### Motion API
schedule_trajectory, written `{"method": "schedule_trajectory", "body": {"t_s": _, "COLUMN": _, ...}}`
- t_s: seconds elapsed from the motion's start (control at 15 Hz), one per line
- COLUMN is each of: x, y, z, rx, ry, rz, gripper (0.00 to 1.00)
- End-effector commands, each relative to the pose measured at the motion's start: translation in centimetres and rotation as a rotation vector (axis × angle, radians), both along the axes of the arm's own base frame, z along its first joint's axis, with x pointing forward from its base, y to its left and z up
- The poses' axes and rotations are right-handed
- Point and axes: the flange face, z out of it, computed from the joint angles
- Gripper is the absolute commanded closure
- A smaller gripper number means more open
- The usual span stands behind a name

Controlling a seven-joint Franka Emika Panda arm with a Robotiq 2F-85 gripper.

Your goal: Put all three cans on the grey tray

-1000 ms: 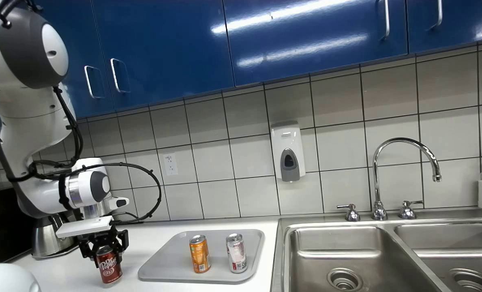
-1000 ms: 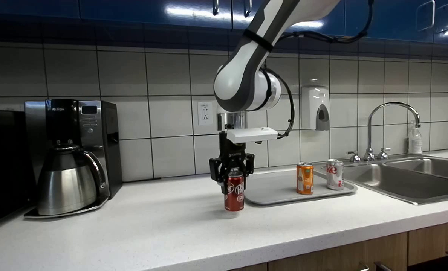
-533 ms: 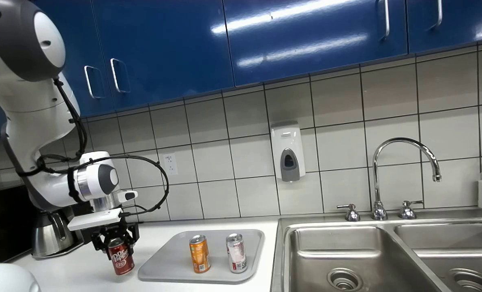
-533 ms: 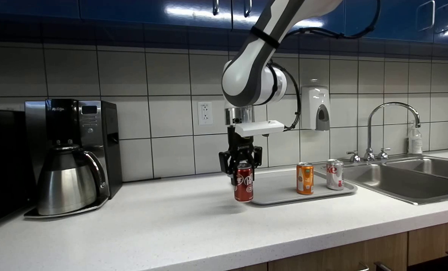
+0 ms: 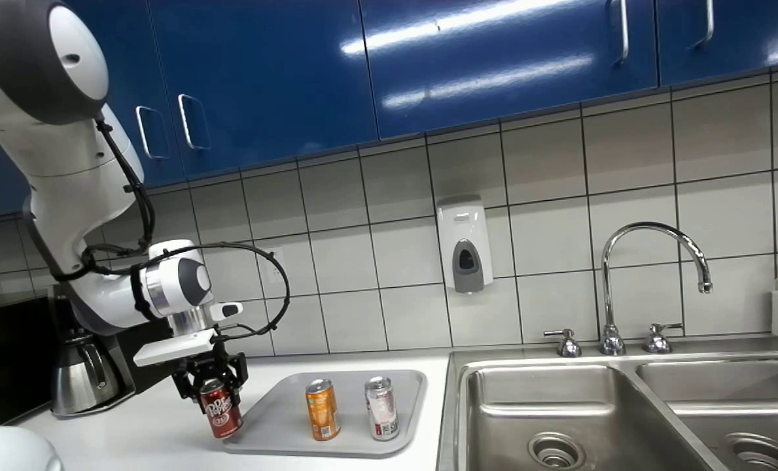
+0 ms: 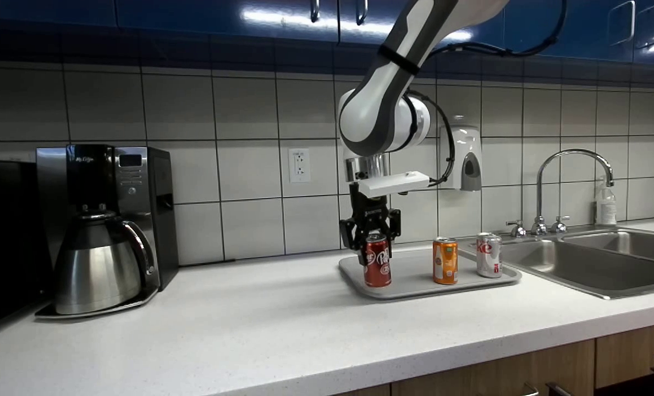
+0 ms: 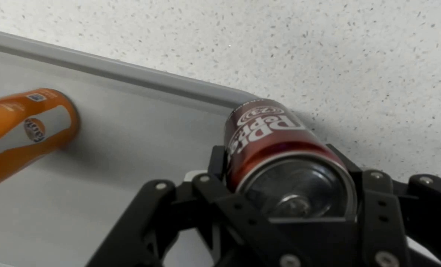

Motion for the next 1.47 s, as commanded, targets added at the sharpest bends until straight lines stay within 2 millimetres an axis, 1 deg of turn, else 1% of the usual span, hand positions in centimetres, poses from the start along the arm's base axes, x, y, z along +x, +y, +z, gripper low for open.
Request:
{"method": "schedule_trajectory", "body": {"t_s": 0.0, "x": 1.1, "y": -1.7, "z": 1.1, "rx": -0.041, "ry": -0.003, "rz": -0.063, "gripper": 0.60}}
{"method": "schedule_trajectory", "body": {"t_s": 0.33, "x": 2.4, "y": -3.5, "z": 0.4, "rx": -0.040, "ry": 0.010, "rz": -0.142, "gripper": 0.60}}
{"method": "schedule_trajectory", "body": {"t_s": 0.53, "x": 3.1, "y": -4.3, "z": -0.5, "rx": -0.031, "ry": 0.020, "rz": -0.186, "gripper": 0.60}}
{"method": "schedule_trajectory", "body": {"t_s": 1.13, "x": 4.4, "y": -5.0, "z": -2.4, "rx": -0.019, "ry": 0.038, "rz": -0.261, "gripper": 0.60}}
{"method": "schedule_trajectory", "body": {"t_s": 1.2, "x": 4.5, "y": -5.1, "z": -2.6, "rx": -0.021, "ry": 0.040, "rz": -0.265, "gripper": 0.10}}
{"method": "schedule_trajectory", "body": {"t_s": 1.27, "x": 4.5, "y": -5.1, "z": -2.7, "rx": -0.021, "ry": 0.041, "rz": -0.267, "gripper": 0.09}}
{"method": "schedule_trajectory", "body": {"t_s": 1.33, "x": 4.6, "y": -5.1, "z": -2.7, "rx": -0.020, "ry": 0.039, "rz": -0.271, "gripper": 0.03}}
{"method": "schedule_trajectory", "body": {"t_s": 1.4, "x": 4.7, "y": -5.1, "z": -2.7, "rx": -0.020, "ry": 0.038, "rz": -0.274, "gripper": 0.00}}
